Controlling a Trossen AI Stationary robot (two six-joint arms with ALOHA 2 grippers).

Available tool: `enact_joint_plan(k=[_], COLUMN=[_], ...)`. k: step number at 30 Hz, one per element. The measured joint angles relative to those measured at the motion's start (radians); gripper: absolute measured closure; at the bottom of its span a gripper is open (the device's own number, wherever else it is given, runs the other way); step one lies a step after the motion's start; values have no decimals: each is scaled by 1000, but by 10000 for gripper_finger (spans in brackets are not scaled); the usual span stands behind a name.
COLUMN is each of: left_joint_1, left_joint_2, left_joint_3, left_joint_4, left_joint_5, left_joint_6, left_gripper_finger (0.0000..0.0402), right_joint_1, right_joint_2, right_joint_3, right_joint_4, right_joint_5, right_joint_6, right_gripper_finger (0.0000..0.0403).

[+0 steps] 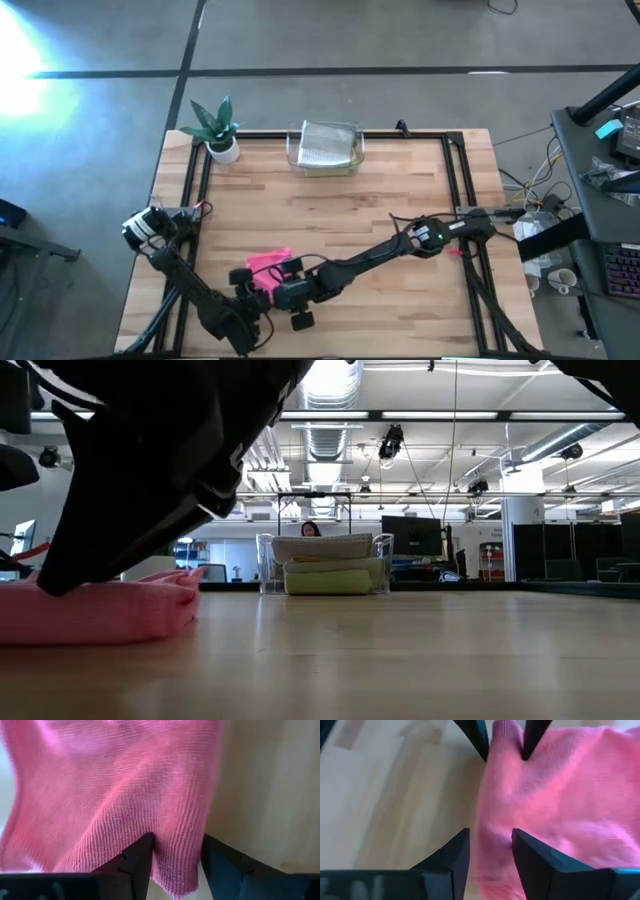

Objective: Fold microfiber towels
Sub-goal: Put the pink microfiber cloth into the transparent bin

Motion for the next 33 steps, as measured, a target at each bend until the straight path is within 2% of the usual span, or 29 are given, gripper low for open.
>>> enact_joint_plan(k=[3,10,13,18,22,27,33], left_joint_1=[10,35,36,40,48,55,55], left_joint_2=[0,0,0,0,0,-1,-11], left_joint_3=[0,0,0,0,0,0,6], left_joint_4=[68,171,170,173,184,185,174], left_joint_5=[0,0,0,-8,-10,-35,-24], left_joint_6=[42,69,80,125,155,166,185], left_gripper_finger=[256,258,276,326,367,397,400], right_joint_1=[0,1,2,2,-1,-1,-1], right_joint_2=[0,-2,-6,-7,-7,-6,-5], right_joint_3=[-10,-67,-81,-86,-87,-87,-44], right_joint_4=[1,-45,-75,-84,-70,-70,-135], right_joint_5=[-54,-52,-22,-6,-7,-6,11], right_joint_6=[4,72,89,91,109,109,126], right_gripper_finger=[266,266,266,269,301,380,393])
